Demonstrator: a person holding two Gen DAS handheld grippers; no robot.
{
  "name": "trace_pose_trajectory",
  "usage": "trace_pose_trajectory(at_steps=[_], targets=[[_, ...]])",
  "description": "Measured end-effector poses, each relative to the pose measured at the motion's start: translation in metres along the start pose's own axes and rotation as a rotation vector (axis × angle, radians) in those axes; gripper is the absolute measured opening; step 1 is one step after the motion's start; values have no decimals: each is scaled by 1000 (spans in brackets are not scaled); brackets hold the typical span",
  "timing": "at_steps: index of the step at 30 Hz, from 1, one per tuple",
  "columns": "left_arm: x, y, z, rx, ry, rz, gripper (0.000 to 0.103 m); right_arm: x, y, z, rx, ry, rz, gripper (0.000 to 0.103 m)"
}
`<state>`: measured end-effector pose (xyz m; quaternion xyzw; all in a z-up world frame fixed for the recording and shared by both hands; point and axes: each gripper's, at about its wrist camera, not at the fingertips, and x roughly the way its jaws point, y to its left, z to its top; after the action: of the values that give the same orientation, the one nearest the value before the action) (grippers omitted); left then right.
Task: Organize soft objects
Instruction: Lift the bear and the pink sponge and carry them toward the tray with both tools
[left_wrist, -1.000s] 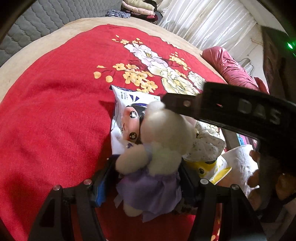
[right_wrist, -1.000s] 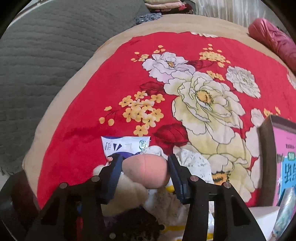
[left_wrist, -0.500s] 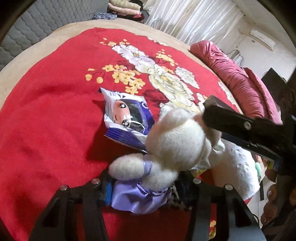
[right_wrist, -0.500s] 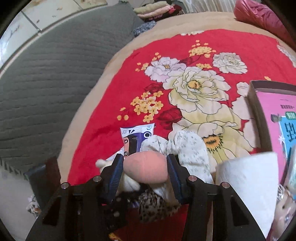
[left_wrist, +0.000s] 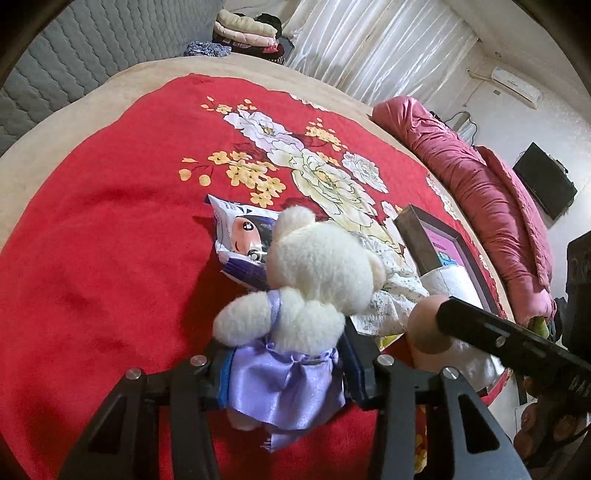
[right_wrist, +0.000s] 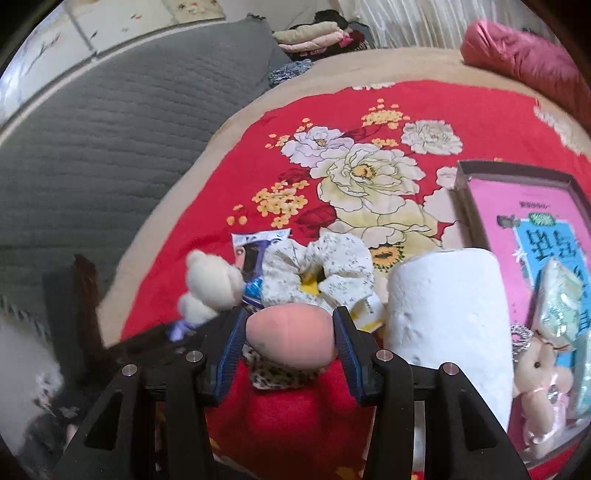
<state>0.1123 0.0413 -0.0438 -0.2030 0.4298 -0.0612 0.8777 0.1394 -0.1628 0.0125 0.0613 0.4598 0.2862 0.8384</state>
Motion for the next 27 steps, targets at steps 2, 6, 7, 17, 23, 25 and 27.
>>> trace_pose_trajectory(at_steps=[2,6,7,17,23,25,27], targets=[[-5,-1,-1,6,-12,4,47,0,5,-4,-35,-6,-10,49],[-16,-2,-5,10,-37,16,47,-1,17,-15,-112,-6,-40,49],[-18,-2,-5,11,-44,21,47,-1,19,-18,-123,-1,-42,49],[-30,-9,-14,32,-50,45,47,10,31,-49,-243,55,-89,49],[-31,-16,-18,52,-47,50,47,17,39,-57,-320,71,-133,50],[-32,-16,-18,50,-45,52,47,20,42,-59,-347,80,-154,51],[-32,-15,-18,45,-44,54,47,26,46,-61,-390,100,-194,51]])
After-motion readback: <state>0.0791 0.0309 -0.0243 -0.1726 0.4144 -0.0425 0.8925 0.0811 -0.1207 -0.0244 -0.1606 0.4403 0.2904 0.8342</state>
